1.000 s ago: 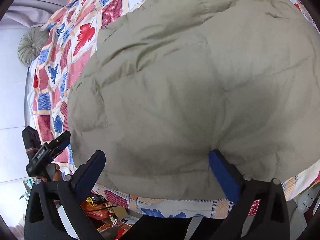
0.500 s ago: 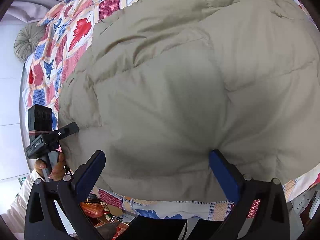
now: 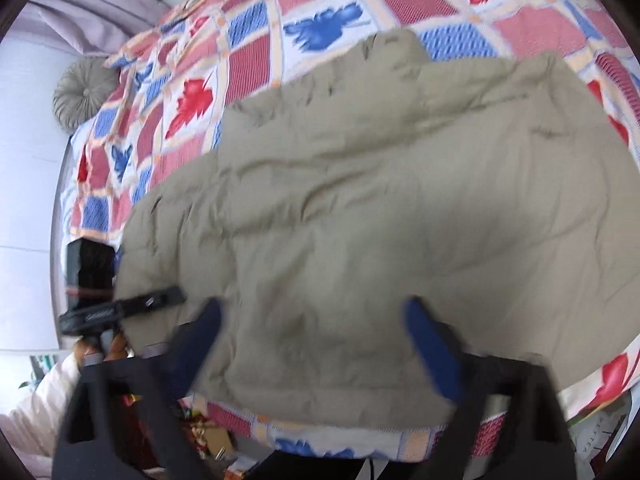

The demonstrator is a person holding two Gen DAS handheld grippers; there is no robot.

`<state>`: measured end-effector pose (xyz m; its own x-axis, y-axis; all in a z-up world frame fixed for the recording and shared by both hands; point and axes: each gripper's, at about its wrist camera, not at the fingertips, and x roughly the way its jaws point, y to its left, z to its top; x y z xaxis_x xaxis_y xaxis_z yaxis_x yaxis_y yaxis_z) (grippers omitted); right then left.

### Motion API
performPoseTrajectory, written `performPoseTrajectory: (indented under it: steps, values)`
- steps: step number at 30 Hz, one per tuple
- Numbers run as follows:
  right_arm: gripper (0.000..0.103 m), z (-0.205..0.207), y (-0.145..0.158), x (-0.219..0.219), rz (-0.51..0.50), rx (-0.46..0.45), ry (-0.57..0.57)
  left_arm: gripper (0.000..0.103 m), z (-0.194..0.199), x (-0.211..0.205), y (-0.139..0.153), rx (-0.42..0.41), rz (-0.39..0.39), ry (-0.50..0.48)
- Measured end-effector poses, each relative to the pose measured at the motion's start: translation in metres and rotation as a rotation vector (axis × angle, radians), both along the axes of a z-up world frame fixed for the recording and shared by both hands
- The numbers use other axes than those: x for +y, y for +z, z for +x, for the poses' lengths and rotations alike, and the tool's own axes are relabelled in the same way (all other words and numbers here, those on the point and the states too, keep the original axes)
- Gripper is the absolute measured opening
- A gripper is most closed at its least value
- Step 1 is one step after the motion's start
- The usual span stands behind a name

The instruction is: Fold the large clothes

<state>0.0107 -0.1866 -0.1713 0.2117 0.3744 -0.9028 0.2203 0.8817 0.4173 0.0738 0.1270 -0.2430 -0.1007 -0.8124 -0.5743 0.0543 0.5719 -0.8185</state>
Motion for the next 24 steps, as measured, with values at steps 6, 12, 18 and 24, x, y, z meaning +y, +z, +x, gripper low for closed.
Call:
performPoseTrajectory:
  steps: [6, 12, 18, 24]
  values:
    - [0.013, 0.014, -0.049, -0.007, 0.112, 0.014, -0.062, 0.024, 0.000, -0.044, 0.092, -0.089, -0.056, -0.040]
    - [0.006, 0.014, -0.102, -0.026, 0.322, 0.064, -0.211, 0.024, 0.001, -0.135, 0.133, -0.139, 0.004, -0.148]
    - [0.005, 0.013, -0.112, -0.040, 0.434, 0.093, -0.235, 0.024, 0.006, -0.221, 0.150, -0.194, 0.046, -0.256]
    - [0.005, -0.015, -0.075, -0.104, 0.493, 0.008, -0.328, 0.024, 0.010, -0.289, 0.146, -0.202, 0.067, -0.351]
